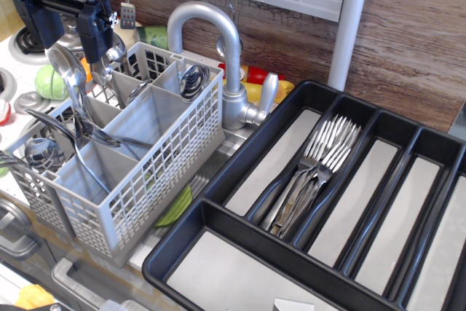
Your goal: Put fork from basket to tray
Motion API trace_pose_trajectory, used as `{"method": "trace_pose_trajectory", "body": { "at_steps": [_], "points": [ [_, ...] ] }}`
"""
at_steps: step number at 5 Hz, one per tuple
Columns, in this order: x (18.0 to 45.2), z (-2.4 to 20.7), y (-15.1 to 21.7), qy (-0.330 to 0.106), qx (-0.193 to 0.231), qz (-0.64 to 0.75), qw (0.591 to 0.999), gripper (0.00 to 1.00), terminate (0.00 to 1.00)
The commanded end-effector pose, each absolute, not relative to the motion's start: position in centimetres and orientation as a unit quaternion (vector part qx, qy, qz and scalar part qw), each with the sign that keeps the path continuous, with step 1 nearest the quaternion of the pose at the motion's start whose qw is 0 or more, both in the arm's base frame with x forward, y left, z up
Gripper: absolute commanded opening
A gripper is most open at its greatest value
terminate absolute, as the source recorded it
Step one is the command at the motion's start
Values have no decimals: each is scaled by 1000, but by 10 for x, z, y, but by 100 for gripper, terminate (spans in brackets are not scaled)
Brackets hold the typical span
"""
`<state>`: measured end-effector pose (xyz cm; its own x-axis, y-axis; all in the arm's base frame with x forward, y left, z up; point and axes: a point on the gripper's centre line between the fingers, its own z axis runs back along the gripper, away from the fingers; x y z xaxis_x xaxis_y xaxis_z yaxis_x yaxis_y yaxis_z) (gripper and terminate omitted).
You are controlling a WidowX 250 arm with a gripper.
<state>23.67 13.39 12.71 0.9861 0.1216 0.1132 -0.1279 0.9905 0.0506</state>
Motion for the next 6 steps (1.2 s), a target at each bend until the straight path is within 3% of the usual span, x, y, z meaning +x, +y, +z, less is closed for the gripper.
{"method": "trace_pose_trajectory", "body": {
  "at_steps": [1,3,4,6],
  "points": [
    [237,127,134,-55,29,63,996,100,0],
    [237,116,143,-63,29,44,997,100,0],
    [234,109,144,-73,59,15,995,100,0],
    [236,92,149,-83,38,6,996,100,0]
  ]
}}
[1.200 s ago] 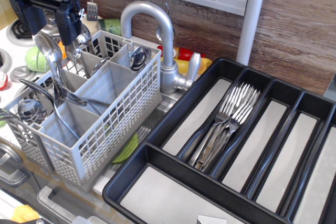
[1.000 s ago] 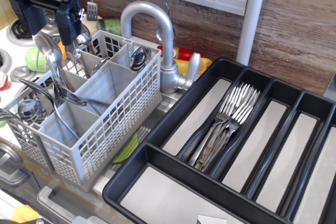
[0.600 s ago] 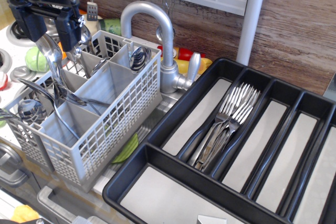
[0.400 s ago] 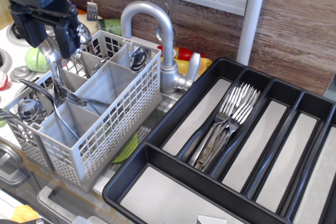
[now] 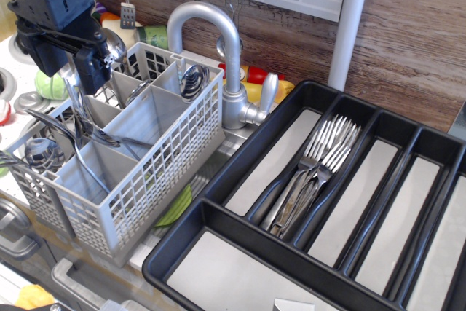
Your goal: Put fork from basket to tray
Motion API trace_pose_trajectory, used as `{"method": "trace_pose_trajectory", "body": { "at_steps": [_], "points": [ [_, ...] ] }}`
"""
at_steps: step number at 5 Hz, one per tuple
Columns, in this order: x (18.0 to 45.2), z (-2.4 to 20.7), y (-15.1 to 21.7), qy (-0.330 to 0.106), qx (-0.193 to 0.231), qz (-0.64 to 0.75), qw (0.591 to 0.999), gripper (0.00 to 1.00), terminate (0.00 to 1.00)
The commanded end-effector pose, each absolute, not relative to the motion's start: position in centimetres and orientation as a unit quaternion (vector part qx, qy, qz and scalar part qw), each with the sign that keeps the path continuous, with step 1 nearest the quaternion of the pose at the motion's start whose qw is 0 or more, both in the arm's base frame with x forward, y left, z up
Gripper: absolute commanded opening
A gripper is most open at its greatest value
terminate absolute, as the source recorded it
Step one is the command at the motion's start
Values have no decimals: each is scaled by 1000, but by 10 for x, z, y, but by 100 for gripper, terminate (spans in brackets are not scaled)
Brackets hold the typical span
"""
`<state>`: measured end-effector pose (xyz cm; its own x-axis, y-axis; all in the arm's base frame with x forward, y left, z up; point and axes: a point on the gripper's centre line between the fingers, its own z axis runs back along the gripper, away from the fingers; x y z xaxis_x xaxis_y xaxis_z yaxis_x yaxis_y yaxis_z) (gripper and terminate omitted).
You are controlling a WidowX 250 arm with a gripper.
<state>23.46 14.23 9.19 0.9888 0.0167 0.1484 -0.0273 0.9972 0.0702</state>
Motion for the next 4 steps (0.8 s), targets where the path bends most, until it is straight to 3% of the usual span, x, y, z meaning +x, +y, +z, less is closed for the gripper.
{"method": "trace_pose_trajectory", "body": {
  "at_steps": [1,4],
  "points": [
    [238,88,150,-89,29,9,996,100,0],
    [237,80,138,-90,0,29,996,100,0]
  ]
}}
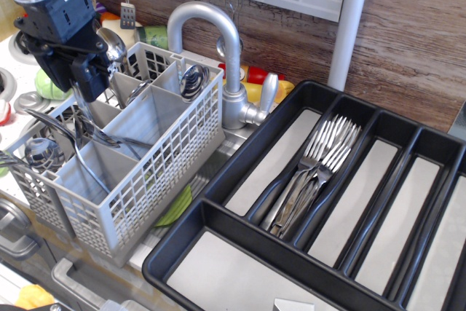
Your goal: Put fork from basket to tray
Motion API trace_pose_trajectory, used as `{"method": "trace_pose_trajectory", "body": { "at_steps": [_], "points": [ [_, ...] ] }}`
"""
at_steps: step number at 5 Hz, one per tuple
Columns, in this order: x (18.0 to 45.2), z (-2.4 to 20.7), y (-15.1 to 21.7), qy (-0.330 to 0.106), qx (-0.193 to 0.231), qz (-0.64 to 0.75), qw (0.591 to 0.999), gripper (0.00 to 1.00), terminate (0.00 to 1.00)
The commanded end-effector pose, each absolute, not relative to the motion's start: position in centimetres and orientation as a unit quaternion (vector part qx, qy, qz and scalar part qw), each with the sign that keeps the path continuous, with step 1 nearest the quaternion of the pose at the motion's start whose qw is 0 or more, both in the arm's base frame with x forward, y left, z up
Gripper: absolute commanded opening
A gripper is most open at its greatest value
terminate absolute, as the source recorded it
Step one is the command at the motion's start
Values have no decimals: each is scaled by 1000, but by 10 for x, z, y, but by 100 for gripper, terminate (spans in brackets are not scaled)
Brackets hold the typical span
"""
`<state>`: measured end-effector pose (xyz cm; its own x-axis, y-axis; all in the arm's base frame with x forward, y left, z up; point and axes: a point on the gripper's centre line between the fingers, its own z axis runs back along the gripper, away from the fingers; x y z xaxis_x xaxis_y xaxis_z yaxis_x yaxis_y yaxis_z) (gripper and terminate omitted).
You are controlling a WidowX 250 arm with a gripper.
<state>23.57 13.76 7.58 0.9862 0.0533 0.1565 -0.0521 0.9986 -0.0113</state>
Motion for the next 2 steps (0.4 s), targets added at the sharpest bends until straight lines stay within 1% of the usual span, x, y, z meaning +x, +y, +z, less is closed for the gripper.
{"method": "trace_pose_trajectory", "body": {
  "at_steps": [1,2],
  "points": [
    [240,92,129,-75,0,47,996,0,0],
    [246,123,122,-42,18,66,997,0,0]
  ]
}}
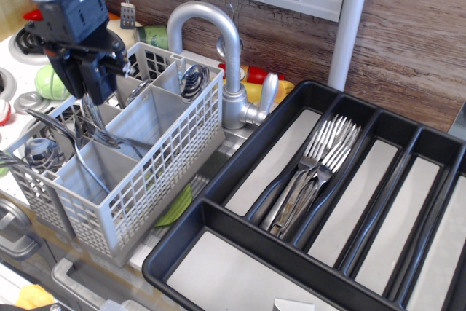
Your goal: Put fork from basket to tray
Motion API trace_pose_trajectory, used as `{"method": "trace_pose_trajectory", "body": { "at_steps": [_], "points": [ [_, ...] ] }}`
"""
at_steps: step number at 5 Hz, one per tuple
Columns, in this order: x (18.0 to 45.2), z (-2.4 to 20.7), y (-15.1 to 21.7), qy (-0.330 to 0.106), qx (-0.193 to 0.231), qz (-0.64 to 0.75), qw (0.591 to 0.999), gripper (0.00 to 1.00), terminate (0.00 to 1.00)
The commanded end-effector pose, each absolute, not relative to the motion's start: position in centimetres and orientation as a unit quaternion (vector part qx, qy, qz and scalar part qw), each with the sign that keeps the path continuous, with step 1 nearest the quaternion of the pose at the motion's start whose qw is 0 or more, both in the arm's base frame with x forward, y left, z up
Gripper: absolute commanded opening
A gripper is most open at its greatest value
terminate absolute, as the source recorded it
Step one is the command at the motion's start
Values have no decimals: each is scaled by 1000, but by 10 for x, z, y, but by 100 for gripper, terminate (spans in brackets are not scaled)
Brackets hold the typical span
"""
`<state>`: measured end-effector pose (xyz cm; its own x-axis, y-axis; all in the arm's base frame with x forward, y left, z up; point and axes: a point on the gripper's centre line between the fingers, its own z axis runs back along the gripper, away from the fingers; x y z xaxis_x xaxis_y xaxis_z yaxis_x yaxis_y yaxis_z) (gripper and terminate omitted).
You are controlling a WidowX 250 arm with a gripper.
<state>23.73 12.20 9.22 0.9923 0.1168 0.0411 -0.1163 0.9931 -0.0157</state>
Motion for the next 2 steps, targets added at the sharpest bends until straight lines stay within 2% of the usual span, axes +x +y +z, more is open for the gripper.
{"method": "trace_pose_trajectory", "body": {
  "at_steps": [1,2],
  "points": [
    [251,166,110,-2,43,100,994,0,0],
    [250,194,95,26,56,131,989,0,0]
  ]
}}
